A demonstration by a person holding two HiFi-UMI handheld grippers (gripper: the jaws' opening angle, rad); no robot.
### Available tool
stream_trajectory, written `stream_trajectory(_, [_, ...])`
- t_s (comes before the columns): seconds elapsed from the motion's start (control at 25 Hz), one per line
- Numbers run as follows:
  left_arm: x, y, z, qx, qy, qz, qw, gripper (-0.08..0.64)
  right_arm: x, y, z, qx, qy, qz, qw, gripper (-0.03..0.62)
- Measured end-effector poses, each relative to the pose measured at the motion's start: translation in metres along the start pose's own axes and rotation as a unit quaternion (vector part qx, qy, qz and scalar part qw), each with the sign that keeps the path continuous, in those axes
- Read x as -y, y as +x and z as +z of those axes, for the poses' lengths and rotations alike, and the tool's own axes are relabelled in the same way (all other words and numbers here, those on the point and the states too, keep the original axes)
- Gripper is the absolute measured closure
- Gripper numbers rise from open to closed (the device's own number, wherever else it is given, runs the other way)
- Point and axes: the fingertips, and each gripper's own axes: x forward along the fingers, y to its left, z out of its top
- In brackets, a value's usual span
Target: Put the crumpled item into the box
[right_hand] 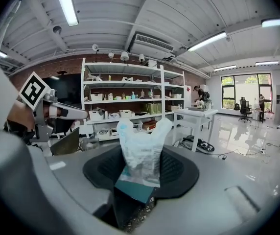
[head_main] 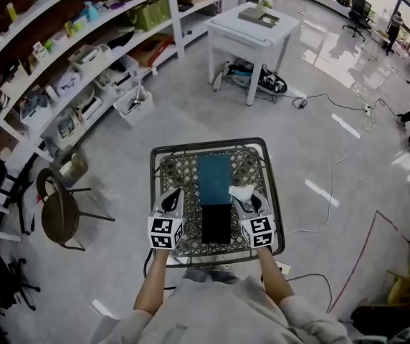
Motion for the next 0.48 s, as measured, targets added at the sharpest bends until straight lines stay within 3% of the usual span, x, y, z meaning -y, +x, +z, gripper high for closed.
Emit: stream_trajectory(0.48, [-0.006,0.003,-0.044,-0.029,-0.020,-0.021,0.9991,0.554,-0.016,0.010,-0.038,-0.044,0.002,-0.004,0.999,0.413])
